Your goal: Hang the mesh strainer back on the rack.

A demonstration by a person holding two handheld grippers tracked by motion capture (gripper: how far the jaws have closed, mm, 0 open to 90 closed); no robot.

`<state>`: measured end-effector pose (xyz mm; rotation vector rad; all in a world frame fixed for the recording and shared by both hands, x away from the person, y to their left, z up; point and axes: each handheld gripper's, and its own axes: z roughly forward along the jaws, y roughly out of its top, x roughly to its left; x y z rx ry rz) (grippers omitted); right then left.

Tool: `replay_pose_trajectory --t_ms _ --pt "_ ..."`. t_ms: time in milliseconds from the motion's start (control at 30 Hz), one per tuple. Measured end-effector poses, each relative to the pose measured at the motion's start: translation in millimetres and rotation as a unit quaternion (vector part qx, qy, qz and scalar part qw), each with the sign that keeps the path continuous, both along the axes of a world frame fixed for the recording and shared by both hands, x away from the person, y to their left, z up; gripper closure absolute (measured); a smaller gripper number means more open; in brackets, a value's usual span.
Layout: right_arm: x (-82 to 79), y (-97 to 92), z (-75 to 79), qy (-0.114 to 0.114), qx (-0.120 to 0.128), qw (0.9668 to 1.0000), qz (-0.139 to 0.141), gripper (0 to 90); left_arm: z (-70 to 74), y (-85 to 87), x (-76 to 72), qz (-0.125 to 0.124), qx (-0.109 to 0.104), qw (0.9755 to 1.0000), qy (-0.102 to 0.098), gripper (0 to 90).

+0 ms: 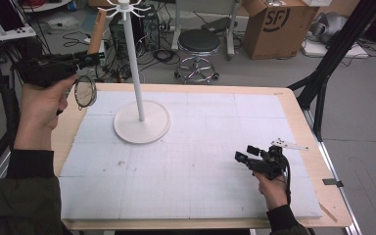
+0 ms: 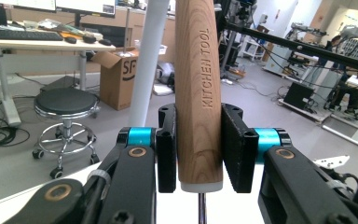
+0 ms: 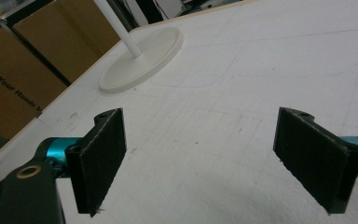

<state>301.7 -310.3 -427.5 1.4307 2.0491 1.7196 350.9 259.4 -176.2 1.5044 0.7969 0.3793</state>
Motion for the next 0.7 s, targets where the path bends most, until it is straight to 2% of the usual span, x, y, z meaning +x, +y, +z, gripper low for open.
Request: replay_pose_trajectory --t_ms 700 --pt "-2.7 -9.2 -1.5 0.005 0.003 0.9998 -0.017 16.2 -7.7 -1.8 23.1 0.0 -0.001 1.0 0.01 69.2"
